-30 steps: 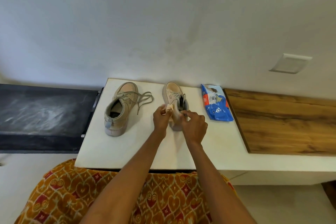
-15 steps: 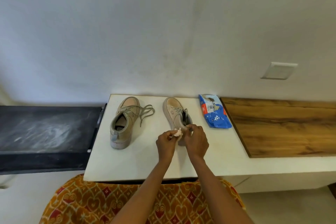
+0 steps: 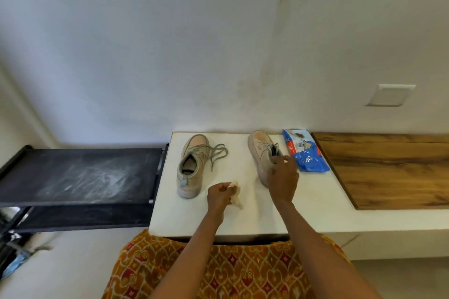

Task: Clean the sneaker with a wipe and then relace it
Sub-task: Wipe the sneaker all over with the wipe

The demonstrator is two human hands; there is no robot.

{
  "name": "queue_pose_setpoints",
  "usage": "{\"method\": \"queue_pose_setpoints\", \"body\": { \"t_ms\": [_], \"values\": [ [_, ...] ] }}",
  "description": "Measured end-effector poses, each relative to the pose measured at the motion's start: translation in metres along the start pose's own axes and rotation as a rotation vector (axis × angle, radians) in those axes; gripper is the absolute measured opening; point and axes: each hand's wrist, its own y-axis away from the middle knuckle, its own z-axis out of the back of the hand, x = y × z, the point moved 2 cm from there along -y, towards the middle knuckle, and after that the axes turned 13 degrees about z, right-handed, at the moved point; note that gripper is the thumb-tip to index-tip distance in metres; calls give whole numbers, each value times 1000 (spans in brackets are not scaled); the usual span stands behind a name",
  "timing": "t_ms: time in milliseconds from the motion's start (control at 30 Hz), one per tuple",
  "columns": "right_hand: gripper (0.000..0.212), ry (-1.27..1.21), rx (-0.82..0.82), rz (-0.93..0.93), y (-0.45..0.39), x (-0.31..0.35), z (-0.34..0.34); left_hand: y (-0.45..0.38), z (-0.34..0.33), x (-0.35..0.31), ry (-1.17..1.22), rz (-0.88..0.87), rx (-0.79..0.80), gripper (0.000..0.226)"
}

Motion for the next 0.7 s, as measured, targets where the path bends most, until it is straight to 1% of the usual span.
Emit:
{"method": "queue_pose_setpoints", "body": {
  "t_ms": [33,67,100,133,167,200,267,300,333,367,400,433,500,533,567,600,633,667,700],
  "values": [
    [32,-97,44,125,9,6,-3,0,-2,0,81,48,45,5],
    [36,-231,142,219,20,13,-9,2,-5,0,160,95,79,9],
    [41,-343,299,271,30,20,-15,4,-9,-1,225,135,111,12],
    [45,-385,461,311,40,24,-23,6,-12,-1,260,169,136,14],
    [45,-376,561,330,48,24,-31,7,-14,-1,289,196,170,16],
    [40,-366,575,321,53,22,-38,8,-15,0,317,221,207,19],
    [27,-399,438,196,55,17,-43,10,-14,3,378,280,287,23],
    [23,-368,377,148,53,14,-43,10,-12,4,378,306,311,23],
    [21,-307,361,135,51,10,-45,10,-9,4,325,305,312,23],
    [21,-232,380,153,48,6,-46,9,-5,1,212,253,282,23],
    [21,-176,404,180,45,3,-47,7,0,-3,48,141,213,24],
    [21,-137,436,207,43,3,-48,5,5,-8,-131,-27,117,24],
    [24,-36,485,301,40,4,-50,4,15,-24,-469,-472,-75,24],
    [26,22,474,353,38,6,-51,7,19,-32,-592,-687,-126,25],
    [28,40,430,372,37,9,-50,9,24,-40,-685,-870,-164,26],
    [29,7,366,352,35,14,-48,9,28,-49,-756,-1022,-216,26],
    [29,-53,292,320,33,21,-47,8,33,-60,-805,-1125,-299,27],
    [29,-116,228,290,31,29,-48,7,39,-71,-826,-1154,-408,27],
    [29,-164,187,260,28,39,-50,4,46,-82,-819,-1099,-505,29]
  ]
}}
